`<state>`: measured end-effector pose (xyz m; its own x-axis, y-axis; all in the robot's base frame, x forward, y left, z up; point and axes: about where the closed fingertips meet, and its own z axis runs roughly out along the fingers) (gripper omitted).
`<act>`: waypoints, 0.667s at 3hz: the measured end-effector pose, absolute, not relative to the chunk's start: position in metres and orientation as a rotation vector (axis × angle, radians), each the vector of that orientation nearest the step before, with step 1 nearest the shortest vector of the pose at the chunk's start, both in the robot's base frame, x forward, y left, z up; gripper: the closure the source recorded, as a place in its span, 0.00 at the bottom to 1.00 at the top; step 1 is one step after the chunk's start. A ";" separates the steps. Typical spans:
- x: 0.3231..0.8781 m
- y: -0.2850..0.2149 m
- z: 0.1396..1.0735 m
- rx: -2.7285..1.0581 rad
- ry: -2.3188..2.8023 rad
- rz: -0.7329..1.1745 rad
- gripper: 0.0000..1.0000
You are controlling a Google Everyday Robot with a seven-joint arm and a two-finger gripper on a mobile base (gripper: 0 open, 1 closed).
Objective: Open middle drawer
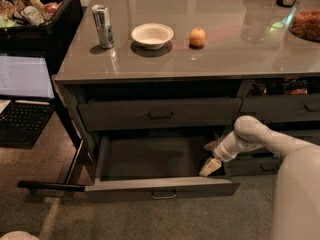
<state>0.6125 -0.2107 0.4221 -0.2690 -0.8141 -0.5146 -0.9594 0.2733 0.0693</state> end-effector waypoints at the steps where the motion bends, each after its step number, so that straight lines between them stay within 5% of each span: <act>1: 0.597 -0.217 0.427 -1.635 2.180 0.596 0.00; 2: 0.588 -0.220 0.429 -1.661 2.187 0.636 0.00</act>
Offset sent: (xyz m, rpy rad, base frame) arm -0.0338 -0.0175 0.0147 0.0155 0.1168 0.0681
